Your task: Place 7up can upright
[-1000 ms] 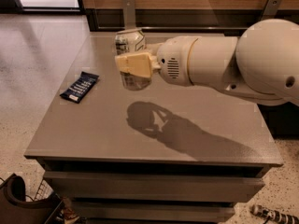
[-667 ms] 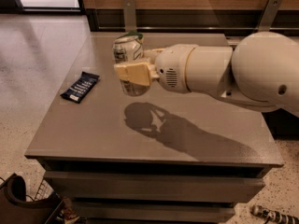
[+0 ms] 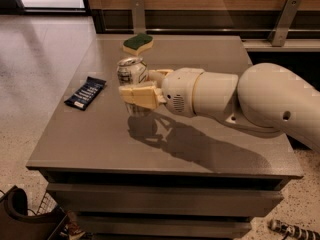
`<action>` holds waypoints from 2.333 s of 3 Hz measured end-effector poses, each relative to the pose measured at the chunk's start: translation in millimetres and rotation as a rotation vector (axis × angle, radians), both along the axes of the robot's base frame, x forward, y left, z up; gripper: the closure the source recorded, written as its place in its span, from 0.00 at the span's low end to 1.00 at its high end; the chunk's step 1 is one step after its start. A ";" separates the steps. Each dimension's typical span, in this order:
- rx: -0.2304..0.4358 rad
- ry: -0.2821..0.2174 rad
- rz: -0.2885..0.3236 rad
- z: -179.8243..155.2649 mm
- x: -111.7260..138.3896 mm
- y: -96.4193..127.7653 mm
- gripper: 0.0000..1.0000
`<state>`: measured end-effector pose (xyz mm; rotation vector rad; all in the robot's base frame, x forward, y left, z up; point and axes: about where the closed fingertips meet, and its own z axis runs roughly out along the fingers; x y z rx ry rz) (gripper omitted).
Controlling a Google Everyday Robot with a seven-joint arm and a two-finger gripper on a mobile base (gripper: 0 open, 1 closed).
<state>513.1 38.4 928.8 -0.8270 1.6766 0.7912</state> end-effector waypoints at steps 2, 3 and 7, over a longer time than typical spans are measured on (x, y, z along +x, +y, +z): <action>0.022 -0.033 0.013 -39.3 -18.2 7.9 1.00; 0.029 -0.061 0.028 -58.3 -24.2 3.7 1.00; 0.026 -0.067 0.040 -63.9 -28.5 5.3 0.20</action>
Offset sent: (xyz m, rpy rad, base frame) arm -0.0221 0.0064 -0.0530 0.0278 -0.0371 0.0019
